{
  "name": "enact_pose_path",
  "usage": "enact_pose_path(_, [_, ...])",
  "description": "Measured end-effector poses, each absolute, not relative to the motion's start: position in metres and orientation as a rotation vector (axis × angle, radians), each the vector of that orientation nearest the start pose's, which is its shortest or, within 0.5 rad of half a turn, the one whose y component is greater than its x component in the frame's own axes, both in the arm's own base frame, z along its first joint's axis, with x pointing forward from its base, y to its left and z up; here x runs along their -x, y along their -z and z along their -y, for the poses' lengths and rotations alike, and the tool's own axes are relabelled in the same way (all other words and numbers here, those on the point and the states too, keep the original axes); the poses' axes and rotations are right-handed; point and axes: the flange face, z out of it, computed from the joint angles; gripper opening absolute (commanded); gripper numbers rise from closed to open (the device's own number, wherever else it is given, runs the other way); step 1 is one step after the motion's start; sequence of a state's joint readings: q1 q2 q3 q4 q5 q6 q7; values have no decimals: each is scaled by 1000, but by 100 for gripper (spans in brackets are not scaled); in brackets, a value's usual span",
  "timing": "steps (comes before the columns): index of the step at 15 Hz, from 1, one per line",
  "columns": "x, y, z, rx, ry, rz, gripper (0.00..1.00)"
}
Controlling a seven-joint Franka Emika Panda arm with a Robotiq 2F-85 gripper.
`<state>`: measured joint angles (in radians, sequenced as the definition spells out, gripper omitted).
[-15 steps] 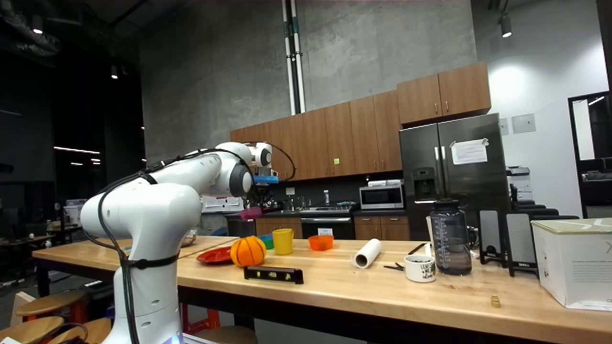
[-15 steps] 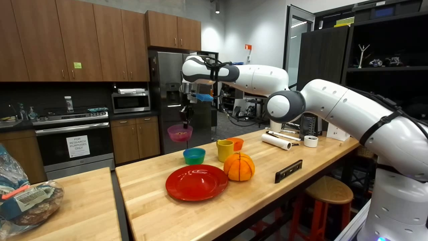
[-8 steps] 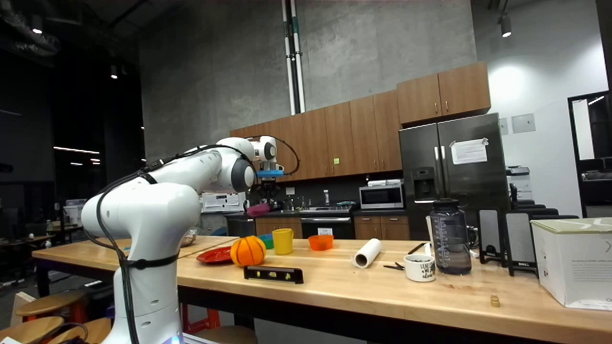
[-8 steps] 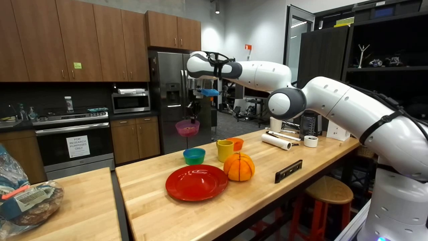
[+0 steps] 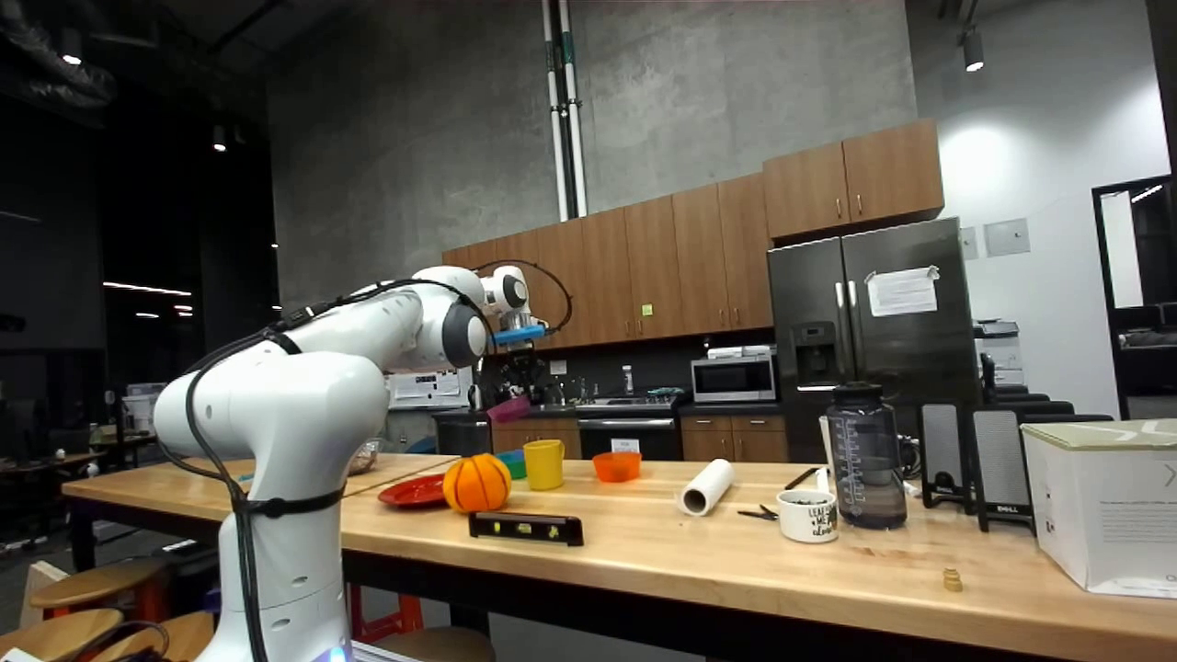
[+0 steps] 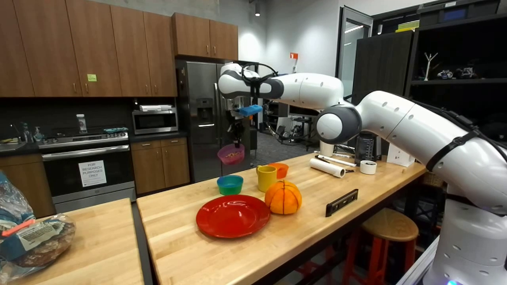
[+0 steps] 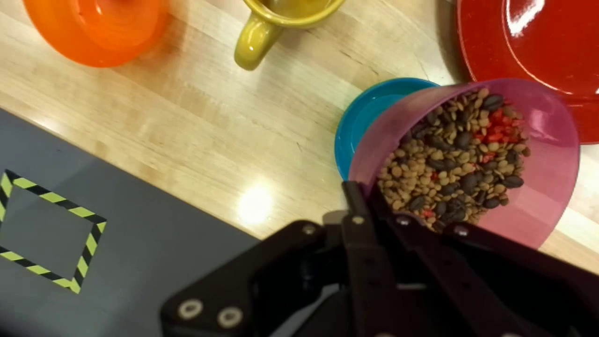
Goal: Pour the contents of the pink bowl into the blue bowl
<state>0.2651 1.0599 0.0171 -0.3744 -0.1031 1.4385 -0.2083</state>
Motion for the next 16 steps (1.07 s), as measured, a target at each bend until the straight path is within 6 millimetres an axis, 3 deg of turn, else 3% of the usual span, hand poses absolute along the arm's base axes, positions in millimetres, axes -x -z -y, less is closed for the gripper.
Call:
enact_pose_path(5, [-738,-438,-226,3267,-24,788,1])
enact_pose_path(10, [-728,-420,-254,3391,-74,826,1])
enact_pose_path(16, [-731,-403,-242,3518,-151,800,1])
